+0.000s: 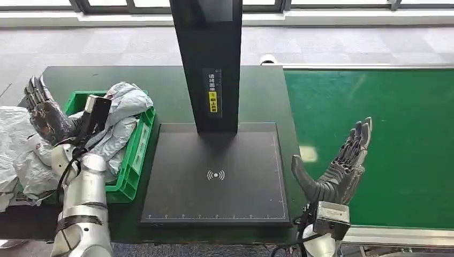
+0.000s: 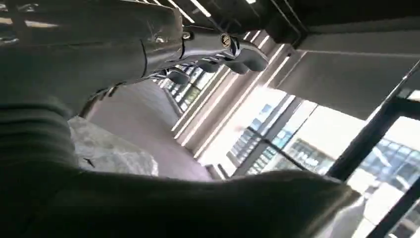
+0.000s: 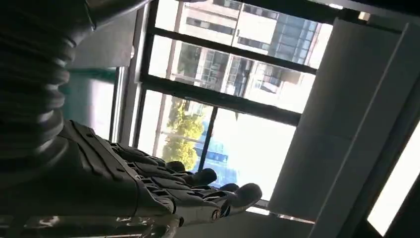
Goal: Moved the parcel from conveyor to table for the left to box.
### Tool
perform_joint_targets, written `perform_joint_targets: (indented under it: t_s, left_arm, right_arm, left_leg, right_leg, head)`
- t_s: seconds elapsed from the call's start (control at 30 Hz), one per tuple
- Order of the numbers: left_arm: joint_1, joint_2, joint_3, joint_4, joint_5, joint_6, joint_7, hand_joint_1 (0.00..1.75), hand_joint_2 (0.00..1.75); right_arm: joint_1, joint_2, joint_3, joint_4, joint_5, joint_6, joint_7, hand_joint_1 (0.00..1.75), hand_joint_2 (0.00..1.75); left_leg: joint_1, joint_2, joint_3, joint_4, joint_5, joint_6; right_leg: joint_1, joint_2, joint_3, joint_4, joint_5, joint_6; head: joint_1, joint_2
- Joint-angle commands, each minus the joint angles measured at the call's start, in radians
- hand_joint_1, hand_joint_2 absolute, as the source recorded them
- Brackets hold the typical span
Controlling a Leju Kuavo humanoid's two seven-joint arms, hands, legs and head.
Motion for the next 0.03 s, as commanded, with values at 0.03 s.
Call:
perform_joint_targets:
  t_s: [0.03]
  left_arm:
    - [0.052, -0.116, 0.076, -0.229, 0.149, 0.000, -0.065, 0.00, 0.00]
  right_arm:
    - [-0.024, -0.033, -0.024, 0.082, -0.031, -0.027, 0.001, 0.00, 1.75]
  left_leg:
    - [0.000, 0.001, 0.001, -0.001, 0.000, 0.001]
  right_leg:
    - [0.001, 0.000, 0.002, -0.002, 0.000, 0.000]
  head:
    - [0.000, 0.000]
